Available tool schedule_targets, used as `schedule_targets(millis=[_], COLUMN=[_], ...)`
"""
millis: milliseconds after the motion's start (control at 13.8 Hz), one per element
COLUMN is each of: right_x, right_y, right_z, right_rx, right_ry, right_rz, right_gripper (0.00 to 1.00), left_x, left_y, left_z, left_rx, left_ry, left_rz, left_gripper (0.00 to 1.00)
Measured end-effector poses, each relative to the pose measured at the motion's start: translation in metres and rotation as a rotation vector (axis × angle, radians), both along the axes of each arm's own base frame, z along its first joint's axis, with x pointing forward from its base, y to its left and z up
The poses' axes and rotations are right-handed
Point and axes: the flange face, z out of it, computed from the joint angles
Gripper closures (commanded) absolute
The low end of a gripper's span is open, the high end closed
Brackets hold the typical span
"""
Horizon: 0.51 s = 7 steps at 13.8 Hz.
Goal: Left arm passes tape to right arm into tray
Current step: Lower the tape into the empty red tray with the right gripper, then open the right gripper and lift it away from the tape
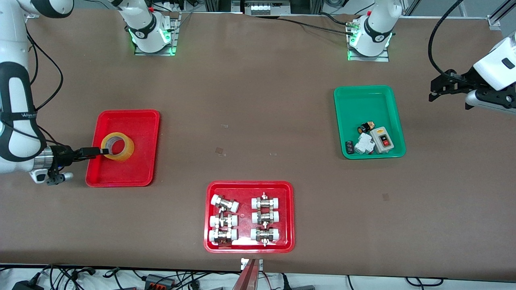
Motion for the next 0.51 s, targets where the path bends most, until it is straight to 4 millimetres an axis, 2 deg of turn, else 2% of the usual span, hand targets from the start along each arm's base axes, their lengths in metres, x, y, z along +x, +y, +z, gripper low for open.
schedule_targets(millis=[145,290,435,508], right_x=[0.015,0.029,0.033,0.03], right_y=[0.027,0.071,0.113,0.126], right_z=[0.052,0.108,0.164,0.19], right_rx=[-0.132,-0.282,-0.404,-0.434], right_ry=[-0.033,-0.082,-0.142,-0.169], right_rz=[0.017,0.02,-0.007,-0.018], right_gripper=[0.0,0.0,0.0,0.0], left_x=[0.0,0.0,0.0,0.0], left_y=[0.0,0.001,0.001,0.002], left_z=[0.0,0.0,0.0,-0.001], left_rx=[0.0,0.0,0.0,0.0], left_ry=[0.0,0.0,0.001,0.002], left_rz=[0.0,0.001,0.003,0.003], left_gripper=[0.0,0.0,0.0,0.0])
